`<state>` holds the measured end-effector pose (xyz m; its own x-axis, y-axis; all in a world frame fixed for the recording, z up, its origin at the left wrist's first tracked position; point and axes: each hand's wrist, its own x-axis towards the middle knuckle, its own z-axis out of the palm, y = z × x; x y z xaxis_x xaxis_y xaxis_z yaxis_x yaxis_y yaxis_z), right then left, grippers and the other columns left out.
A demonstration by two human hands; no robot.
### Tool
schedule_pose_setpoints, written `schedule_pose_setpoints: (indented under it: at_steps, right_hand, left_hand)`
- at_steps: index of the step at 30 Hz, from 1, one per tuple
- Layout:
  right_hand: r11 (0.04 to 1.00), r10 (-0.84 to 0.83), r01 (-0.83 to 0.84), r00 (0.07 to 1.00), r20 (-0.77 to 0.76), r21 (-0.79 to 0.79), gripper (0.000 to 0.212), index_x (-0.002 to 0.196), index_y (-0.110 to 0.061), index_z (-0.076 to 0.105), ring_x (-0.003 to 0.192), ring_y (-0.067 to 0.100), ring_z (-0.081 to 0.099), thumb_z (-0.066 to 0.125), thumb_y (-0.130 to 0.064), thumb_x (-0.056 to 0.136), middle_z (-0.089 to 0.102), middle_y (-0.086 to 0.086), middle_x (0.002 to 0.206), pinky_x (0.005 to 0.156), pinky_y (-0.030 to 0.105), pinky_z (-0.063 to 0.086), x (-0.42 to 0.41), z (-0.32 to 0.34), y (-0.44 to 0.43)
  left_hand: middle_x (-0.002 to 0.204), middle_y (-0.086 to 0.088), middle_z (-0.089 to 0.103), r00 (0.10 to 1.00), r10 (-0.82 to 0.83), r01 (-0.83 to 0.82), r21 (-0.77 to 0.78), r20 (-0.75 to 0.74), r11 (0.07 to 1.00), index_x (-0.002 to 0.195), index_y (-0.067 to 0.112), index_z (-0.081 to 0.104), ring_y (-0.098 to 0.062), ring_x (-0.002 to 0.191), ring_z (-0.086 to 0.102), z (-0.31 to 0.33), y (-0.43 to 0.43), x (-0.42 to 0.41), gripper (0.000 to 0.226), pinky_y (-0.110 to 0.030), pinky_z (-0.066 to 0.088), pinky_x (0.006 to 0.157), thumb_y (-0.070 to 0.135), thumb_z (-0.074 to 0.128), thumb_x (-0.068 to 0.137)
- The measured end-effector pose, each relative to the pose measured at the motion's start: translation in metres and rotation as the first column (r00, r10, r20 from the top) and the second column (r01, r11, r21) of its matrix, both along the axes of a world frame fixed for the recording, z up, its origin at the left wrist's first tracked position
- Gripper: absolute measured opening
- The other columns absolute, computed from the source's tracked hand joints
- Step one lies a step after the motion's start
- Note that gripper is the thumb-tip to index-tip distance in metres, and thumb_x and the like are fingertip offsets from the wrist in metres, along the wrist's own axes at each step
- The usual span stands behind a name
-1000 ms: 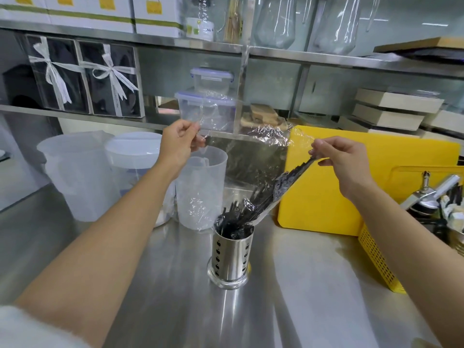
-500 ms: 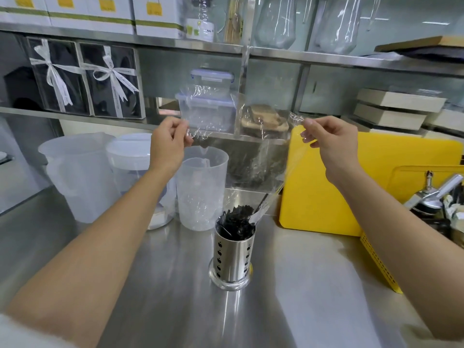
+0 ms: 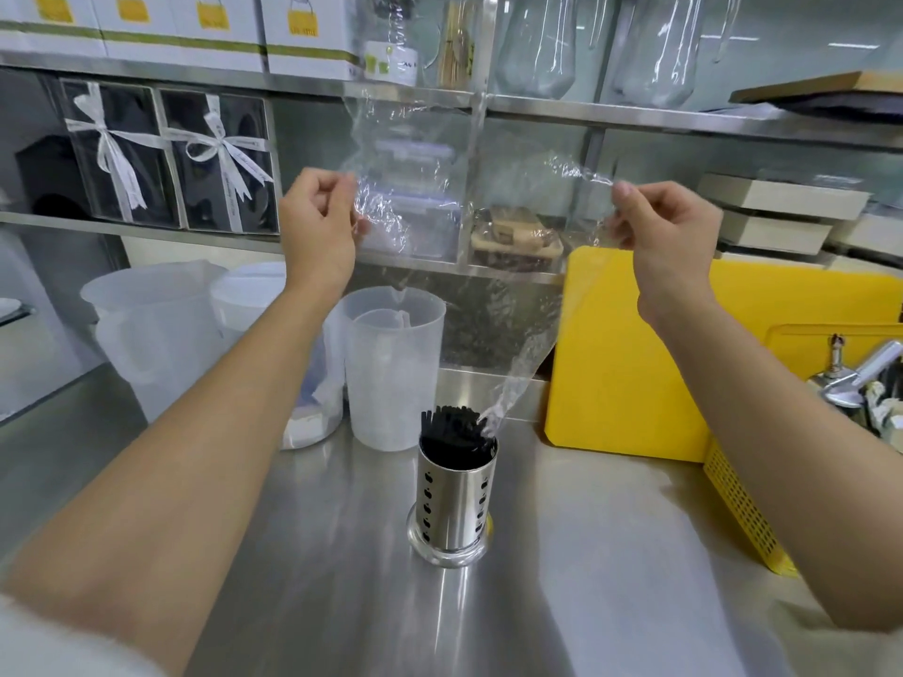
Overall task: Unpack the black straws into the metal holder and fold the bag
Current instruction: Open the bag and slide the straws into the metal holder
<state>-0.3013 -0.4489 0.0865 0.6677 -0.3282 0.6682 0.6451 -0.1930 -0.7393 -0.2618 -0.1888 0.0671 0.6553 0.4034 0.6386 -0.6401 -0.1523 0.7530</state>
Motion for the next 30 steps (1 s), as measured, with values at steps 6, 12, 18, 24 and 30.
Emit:
schedule_pose_setpoints:
  at_steps: [6, 12, 18, 24, 30]
  right_hand:
    - [0.994, -0.036, 0.034, 0.999, -0.019, -0.099, 0.025, 0.062, -0.022, 0.059, 0.049, 0.001, 0.052, 0.06, -0.018, 0.087, 0.059, -0.001, 0.057, 0.053, 0.014, 0.041, 0.0, -0.006, -0.006]
    - [0.999, -0.021, 0.021, 1.0, 0.02, 0.03, 0.023, 0.063, -0.018, 0.06, 0.045, 0.003, 0.049, 0.062, -0.016, 0.086, 0.057, -0.012, 0.043, 0.05, 0.018, 0.041, -0.008, 0.009, -0.016]
    - [0.997, -0.069, 0.067, 0.995, 0.069, 0.033, 0.017, 0.067, -0.02, 0.062, 0.048, 0.005, 0.052, 0.064, -0.019, 0.084, 0.06, -0.013, 0.045, 0.052, 0.022, 0.043, -0.024, 0.033, -0.037]
    - [0.989, -0.147, 0.142, 0.981, 0.127, 0.051, 0.019, 0.064, -0.02, 0.061, 0.047, 0.009, 0.052, 0.065, -0.022, 0.082, 0.059, -0.011, 0.044, 0.05, 0.024, 0.042, -0.055, 0.051, -0.072]
    - [0.969, -0.238, 0.231, 0.969, 0.071, 0.09, 0.022, 0.063, -0.02, 0.058, 0.042, 0.007, 0.047, 0.063, -0.021, 0.084, 0.056, -0.011, 0.042, 0.045, 0.022, 0.04, -0.089, 0.043, -0.11]
  left_hand:
    - [0.062, 0.001, 0.056, 0.997, -0.007, 0.014, 0.084, -0.083, 0.996, 0.074, 0.023, 0.051, 0.0, 0.047, 0.055, -0.007, 0.007, 0.003, 0.019, -0.029, 0.051, 0.06, 0.019, 0.052, 0.093]
    - [0.062, 0.001, 0.056, 0.999, -0.022, 0.024, 0.093, -0.023, 0.995, 0.076, 0.024, 0.051, -0.003, 0.048, 0.056, 0.012, -0.007, -0.006, 0.017, -0.025, 0.048, 0.054, 0.022, 0.051, 0.093]
    - [0.06, 0.0, 0.056, 0.991, -0.132, 0.132, 0.055, 0.006, 0.99, 0.077, 0.021, 0.054, -0.01, 0.051, 0.056, 0.034, -0.025, -0.015, 0.016, -0.027, 0.048, 0.05, 0.019, 0.052, 0.093]
    - [0.063, -0.001, 0.059, 0.978, -0.211, 0.208, 0.117, 0.008, 0.971, 0.082, 0.019, 0.055, -0.008, 0.049, 0.058, 0.059, -0.059, -0.036, 0.012, -0.022, 0.049, 0.045, 0.023, 0.052, 0.093]
    - [0.052, 0.004, 0.059, 0.927, -0.364, 0.371, 0.089, -0.087, 0.924, 0.079, 0.017, 0.052, -0.005, 0.038, 0.055, 0.044, -0.107, -0.053, 0.015, -0.023, 0.048, 0.037, 0.021, 0.053, 0.093]
